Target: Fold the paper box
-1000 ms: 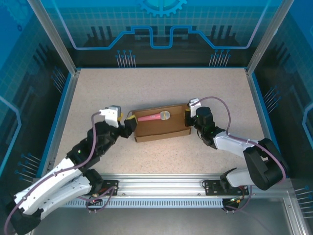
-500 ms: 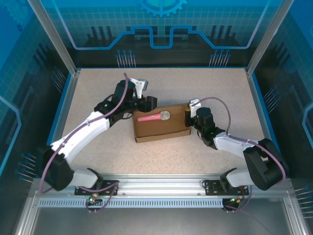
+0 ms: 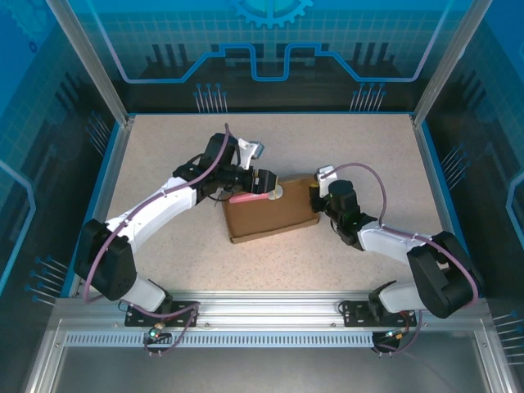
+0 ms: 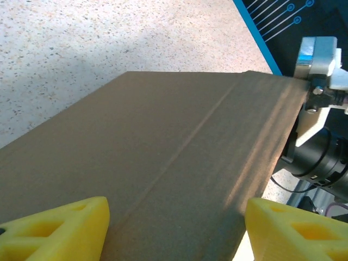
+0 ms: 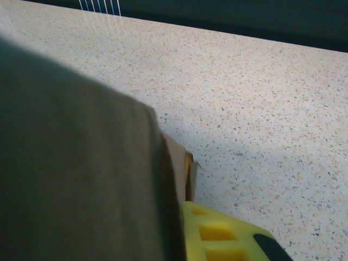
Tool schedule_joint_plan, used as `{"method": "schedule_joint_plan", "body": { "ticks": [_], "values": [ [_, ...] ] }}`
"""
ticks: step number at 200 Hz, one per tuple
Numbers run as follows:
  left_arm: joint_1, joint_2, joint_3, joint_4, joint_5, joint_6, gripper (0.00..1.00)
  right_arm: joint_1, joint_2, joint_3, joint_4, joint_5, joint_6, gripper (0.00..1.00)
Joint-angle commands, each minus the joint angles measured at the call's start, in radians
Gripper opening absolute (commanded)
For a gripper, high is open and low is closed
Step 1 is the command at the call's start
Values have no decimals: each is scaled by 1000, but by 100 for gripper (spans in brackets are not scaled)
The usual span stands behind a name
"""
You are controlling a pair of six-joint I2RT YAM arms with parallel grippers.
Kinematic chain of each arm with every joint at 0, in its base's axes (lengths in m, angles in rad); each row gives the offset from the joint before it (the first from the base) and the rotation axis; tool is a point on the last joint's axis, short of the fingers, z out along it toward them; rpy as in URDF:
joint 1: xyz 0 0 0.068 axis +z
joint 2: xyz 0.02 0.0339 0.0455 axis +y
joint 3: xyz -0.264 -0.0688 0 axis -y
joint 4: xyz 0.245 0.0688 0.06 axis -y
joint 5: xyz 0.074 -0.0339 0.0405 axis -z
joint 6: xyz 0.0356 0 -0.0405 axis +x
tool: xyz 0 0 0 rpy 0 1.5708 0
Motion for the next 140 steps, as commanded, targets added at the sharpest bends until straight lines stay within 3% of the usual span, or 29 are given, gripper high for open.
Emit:
{"method": "schedule_joint_plan", "body": {
  "ticks": [1, 80, 140],
  "values": [
    [0, 12, -16, 8, 41, -19, 68, 16, -33, -20, -31, 26, -3, 20],
    [-2, 8, -68, 31, 33, -21, 67, 30, -159, -82, -103, 18, 80, 45],
    [-2, 3, -102, 62, 19, -41, 66, 61, -419, -128, -353, -5, 156, 51]
  ]
}}
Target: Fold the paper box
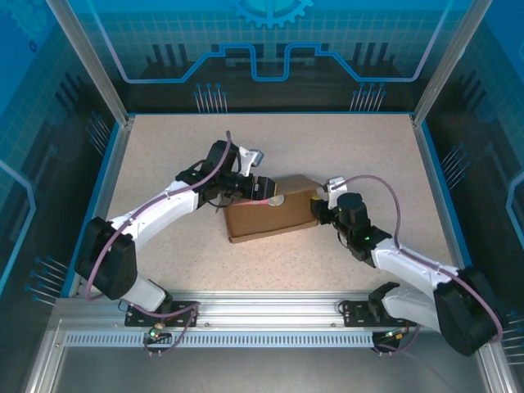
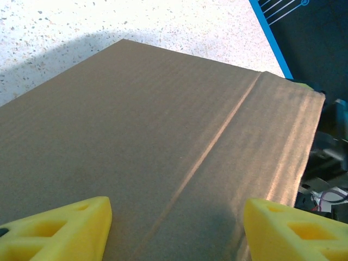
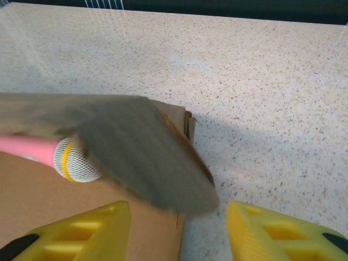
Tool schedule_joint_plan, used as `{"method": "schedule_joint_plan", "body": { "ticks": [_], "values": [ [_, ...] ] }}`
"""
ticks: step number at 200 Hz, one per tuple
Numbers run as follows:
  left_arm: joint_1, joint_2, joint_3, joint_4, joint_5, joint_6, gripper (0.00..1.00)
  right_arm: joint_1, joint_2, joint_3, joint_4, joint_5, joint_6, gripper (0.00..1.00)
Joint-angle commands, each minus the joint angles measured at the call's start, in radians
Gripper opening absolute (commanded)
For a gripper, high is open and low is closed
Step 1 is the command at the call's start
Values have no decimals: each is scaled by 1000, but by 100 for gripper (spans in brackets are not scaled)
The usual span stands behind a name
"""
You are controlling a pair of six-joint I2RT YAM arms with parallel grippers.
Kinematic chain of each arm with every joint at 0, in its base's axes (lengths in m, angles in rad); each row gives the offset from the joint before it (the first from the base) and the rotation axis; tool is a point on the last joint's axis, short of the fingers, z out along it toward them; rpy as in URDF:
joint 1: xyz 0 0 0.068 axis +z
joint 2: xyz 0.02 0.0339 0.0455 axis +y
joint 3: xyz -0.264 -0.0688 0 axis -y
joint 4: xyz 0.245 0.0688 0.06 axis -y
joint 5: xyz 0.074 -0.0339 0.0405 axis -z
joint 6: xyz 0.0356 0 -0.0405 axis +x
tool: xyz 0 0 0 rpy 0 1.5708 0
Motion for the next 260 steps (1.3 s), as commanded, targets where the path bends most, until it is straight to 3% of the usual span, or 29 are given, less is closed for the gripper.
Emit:
{"method": "schedule_joint_plan", "body": {
  "ticks": [1, 43, 69, 164, 260],
  "values": [
    [-1, -1, -23, 22, 11, -18, 66, 24, -109, -12, -163, -14, 52, 51],
    [-9, -1, -65, 71, -4, -30, 66, 49, -352, 54, -474, -16, 71, 55],
    [-17, 14, -76, 91, -2, -33, 65, 47, -388, 133, -587, -30, 74, 57],
    [-53, 44, -170, 197, -12, -61, 65, -63, 101, 468, -651, -190, 9, 60],
    [-73, 103, -213, 237, -28, -69, 65, -129, 376, 443, -593, -263, 43, 56]
  ]
}}
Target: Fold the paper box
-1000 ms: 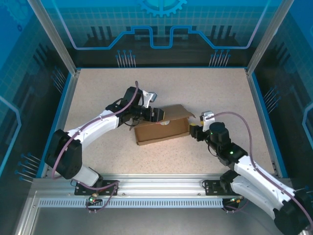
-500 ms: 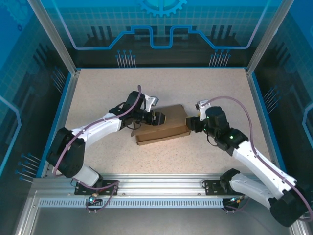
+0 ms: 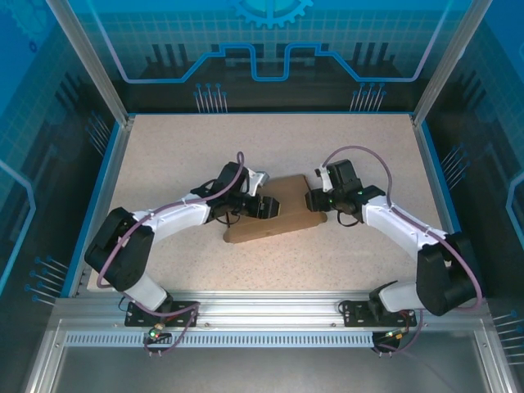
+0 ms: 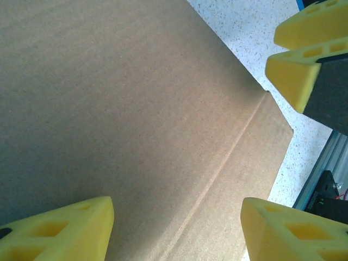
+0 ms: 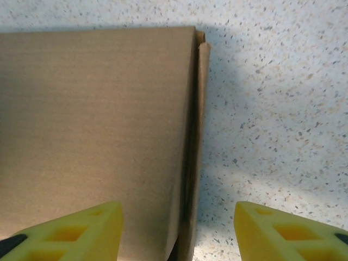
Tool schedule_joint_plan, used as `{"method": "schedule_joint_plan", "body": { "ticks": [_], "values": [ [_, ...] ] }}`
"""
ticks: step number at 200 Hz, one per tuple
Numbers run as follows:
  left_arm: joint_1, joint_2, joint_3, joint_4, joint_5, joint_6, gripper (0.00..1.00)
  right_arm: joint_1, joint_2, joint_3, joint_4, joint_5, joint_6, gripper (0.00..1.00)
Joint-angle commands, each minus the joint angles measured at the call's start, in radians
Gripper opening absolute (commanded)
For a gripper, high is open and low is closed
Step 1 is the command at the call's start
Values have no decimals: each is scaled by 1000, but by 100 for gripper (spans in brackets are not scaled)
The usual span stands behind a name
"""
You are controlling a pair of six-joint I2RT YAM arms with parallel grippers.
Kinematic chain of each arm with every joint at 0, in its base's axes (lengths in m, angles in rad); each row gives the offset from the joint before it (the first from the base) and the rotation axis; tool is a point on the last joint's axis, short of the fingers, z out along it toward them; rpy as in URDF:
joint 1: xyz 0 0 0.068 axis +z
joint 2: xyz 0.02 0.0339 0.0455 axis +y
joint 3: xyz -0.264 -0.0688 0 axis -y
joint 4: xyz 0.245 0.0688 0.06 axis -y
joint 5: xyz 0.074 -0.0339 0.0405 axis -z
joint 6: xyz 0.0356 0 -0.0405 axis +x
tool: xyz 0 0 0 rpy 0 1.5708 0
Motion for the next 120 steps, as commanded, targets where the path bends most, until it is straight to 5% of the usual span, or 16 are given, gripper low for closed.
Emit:
{"method": "schedule_joint_plan", "body": {
  "ticks": [1, 120],
  "values": [
    [-9, 24, -27, 28, -16, -14, 65, -18, 38, -20, 20, -40, 16, 56],
    [-18, 48, -25, 37, -50, -3, 65, -41, 122, 6, 21, -40, -11, 53]
  ]
}}
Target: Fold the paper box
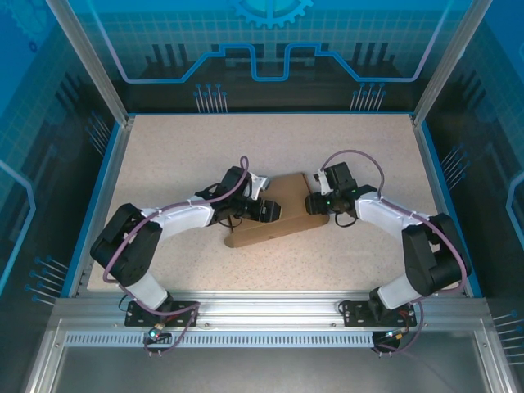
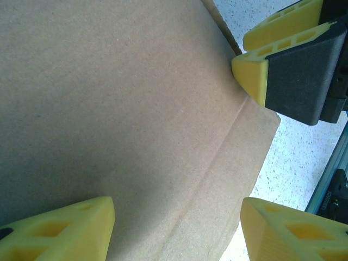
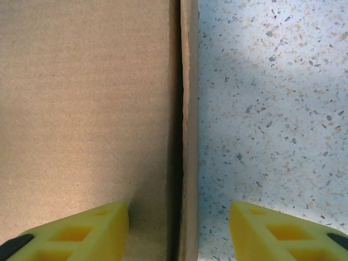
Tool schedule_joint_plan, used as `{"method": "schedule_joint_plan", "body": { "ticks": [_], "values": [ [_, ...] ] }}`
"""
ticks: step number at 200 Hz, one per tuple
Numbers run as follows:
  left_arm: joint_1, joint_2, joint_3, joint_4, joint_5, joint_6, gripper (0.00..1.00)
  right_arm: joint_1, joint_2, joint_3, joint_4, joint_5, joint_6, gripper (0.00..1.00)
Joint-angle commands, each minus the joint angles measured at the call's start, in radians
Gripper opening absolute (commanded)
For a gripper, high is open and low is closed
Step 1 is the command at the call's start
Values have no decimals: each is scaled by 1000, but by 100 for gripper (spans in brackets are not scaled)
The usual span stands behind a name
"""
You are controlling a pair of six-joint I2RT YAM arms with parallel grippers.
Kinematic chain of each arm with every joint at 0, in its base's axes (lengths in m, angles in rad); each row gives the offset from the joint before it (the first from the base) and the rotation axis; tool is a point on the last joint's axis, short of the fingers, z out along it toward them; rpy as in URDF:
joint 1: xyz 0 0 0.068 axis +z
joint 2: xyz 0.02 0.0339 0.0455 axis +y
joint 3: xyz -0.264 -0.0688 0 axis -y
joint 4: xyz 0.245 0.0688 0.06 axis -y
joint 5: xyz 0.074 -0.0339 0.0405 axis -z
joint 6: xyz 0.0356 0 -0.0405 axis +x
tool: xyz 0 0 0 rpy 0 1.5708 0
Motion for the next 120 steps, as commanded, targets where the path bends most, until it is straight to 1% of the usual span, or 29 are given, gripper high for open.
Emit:
{"method": "schedule_joint_plan", "body": {
  "ticks": [1, 33, 60, 120],
  "values": [
    [-4, 2, 6, -29, -40, -3, 65, -11, -5, 15, -36, -1, -19, 53],
    [-3, -47, 25, -35, -89, 12, 67, 2, -53, 57, -58, -7, -56, 54],
    [-3, -90, 29, -32, -138, 27, 69, 27, -92, 71, -80, 27, -88, 56],
    [22, -189, -13, -30, -248, 56, 72, 43, -153, 79, -110, 56, -115, 61]
  ]
}}
